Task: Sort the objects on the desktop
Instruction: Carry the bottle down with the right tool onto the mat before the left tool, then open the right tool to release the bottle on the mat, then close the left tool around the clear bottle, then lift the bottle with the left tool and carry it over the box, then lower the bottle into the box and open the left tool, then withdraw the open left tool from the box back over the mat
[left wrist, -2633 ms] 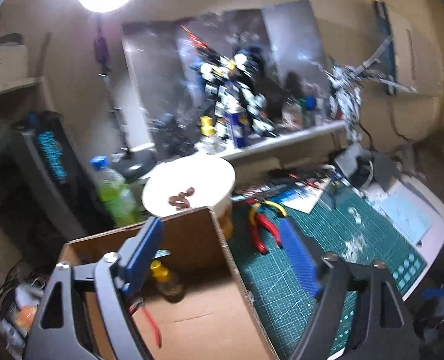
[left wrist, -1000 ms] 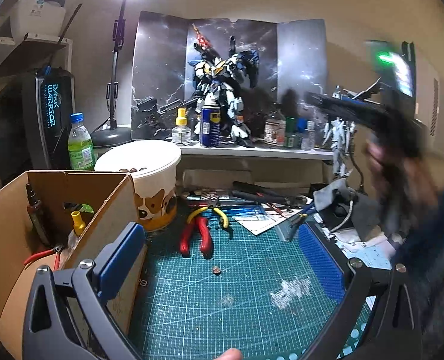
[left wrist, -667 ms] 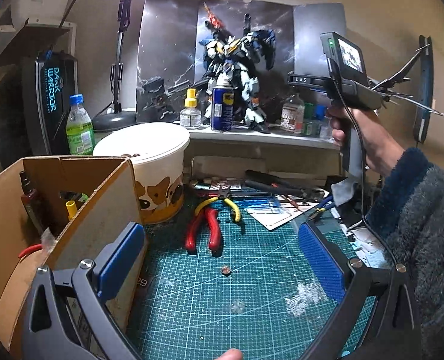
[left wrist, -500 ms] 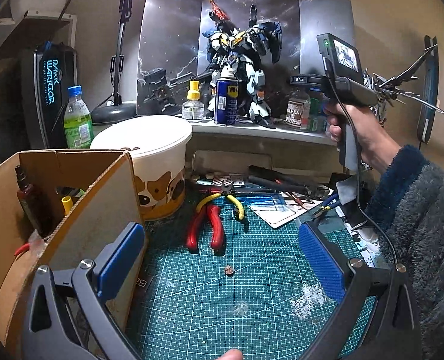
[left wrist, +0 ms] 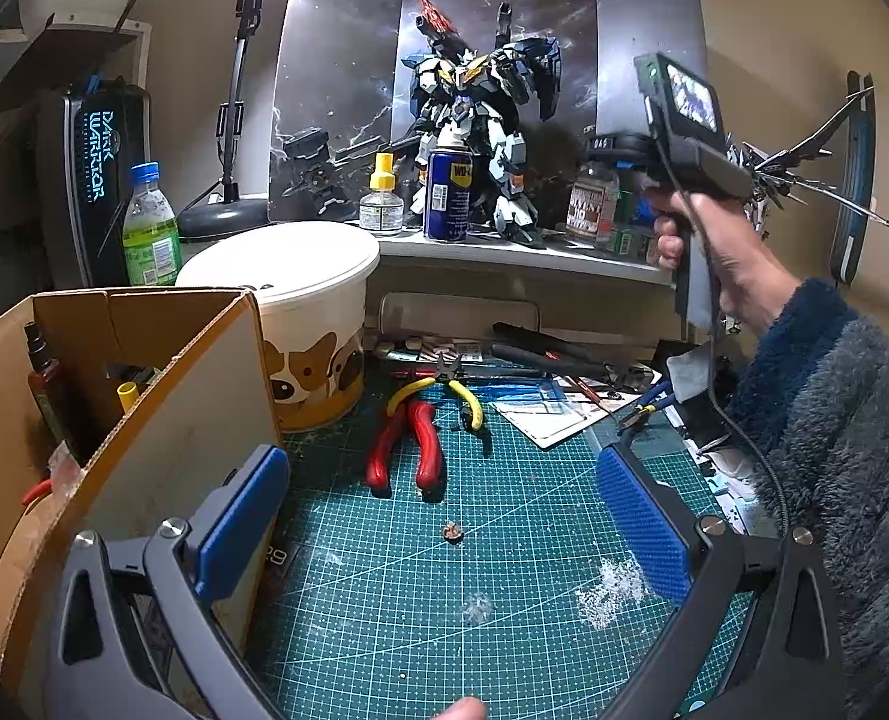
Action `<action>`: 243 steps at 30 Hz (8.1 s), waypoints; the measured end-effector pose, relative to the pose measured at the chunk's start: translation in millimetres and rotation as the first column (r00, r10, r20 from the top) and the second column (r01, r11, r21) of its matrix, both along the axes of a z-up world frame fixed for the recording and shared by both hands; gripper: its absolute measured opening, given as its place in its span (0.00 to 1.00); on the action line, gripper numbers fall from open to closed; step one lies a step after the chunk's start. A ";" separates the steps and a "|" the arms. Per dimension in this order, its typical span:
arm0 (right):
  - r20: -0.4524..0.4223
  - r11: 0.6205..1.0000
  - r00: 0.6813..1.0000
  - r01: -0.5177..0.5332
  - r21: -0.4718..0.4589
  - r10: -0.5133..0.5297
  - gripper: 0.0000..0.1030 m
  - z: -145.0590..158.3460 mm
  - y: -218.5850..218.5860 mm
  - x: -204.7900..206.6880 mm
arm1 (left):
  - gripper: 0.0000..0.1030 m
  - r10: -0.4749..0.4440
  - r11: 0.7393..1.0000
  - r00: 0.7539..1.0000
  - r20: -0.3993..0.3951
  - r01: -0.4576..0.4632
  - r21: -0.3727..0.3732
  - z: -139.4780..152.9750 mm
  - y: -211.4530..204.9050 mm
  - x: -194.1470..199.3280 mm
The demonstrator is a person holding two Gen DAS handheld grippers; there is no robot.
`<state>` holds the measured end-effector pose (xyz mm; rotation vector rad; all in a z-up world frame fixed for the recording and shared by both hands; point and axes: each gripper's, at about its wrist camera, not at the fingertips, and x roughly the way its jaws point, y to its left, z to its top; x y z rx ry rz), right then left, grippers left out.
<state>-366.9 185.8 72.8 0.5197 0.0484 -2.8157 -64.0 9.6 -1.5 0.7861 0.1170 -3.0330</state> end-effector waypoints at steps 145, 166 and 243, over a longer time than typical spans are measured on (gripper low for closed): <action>0.036 0.871 0.978 -0.165 -0.463 0.204 0.52 -111.1 122.1 428.3 | 0.49 -0.205 0.976 0.939 -0.277 0.216 0.009 144.4 -21.3 92.1; 0.000 0.882 0.960 -0.256 -0.395 0.279 0.52 -87.9 90.0 412.2 | 0.49 -0.087 0.993 0.986 -0.144 0.073 -0.096 109.4 -189.2 -3.8; 0.043 0.914 0.947 -0.295 -0.280 0.319 0.63 -66.5 35.7 399.0 | 1.00 -0.025 0.999 0.992 -0.127 0.018 -0.051 176.7 -115.4 67.5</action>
